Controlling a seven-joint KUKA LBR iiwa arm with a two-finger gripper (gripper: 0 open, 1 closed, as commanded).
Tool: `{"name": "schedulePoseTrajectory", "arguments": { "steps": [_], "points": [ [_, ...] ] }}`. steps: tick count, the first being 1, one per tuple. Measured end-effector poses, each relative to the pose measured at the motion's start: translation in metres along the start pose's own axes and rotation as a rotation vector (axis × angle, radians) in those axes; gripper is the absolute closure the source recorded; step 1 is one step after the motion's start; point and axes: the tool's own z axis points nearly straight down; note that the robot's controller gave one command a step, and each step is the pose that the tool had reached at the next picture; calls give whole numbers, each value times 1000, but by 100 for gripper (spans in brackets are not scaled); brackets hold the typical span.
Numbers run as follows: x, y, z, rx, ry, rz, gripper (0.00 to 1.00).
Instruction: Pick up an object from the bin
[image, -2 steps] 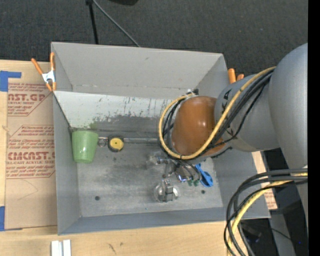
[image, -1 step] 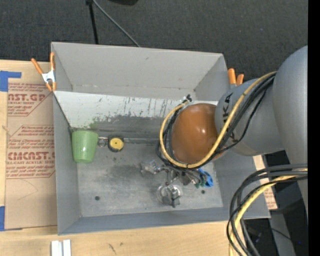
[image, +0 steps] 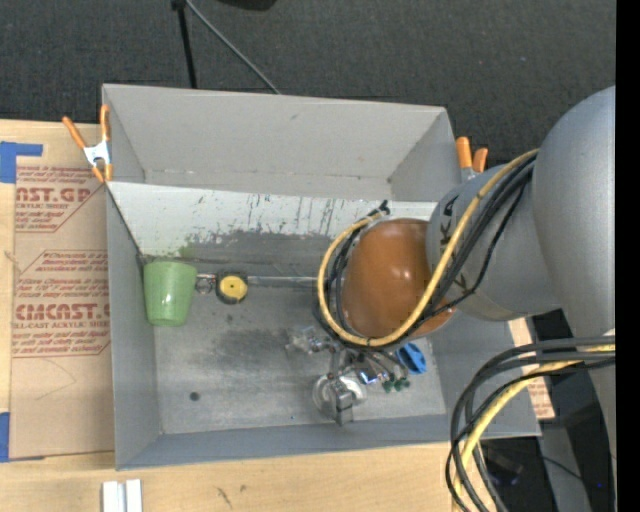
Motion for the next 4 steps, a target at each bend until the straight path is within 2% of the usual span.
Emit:
{"name": "schedulePoseTrajectory", "arguments": {
  "steps": [1,2,3,4],
  "points": [
    [6,-1,0,-1,1,101,0],
    [5,-2,-7,-1,2,-297,0],
    [4,-2,-8,-2,2,-296,100],
    [-55,-11,-4,-6,23,-419,100]
  ]
}}
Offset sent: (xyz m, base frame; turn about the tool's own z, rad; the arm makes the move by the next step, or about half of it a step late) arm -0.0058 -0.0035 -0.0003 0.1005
